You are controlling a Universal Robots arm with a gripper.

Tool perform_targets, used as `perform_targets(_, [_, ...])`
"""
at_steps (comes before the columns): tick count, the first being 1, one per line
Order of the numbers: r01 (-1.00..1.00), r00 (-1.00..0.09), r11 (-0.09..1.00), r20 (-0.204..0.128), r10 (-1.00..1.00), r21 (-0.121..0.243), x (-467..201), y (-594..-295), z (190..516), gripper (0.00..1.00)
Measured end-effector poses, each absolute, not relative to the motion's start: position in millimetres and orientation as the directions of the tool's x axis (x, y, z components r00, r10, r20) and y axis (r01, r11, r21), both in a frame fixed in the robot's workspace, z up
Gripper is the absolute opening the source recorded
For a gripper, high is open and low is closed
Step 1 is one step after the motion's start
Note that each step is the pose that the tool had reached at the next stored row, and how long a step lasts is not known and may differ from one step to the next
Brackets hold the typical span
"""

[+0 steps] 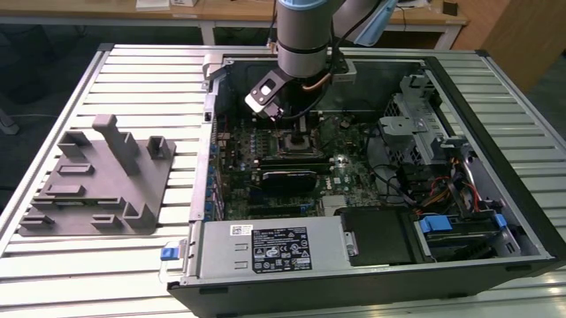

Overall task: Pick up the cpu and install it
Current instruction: 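Place the cpu into insertion slot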

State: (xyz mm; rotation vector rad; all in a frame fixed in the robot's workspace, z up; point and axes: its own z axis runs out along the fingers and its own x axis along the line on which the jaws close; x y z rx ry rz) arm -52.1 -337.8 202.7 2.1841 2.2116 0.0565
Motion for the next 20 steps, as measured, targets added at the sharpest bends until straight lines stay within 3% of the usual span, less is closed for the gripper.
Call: perform_targets(20, [0.999, -0.013, 0.012, 0.002, 1.0, 0.049, -52.1, -337.9, 197.2, 0.11])
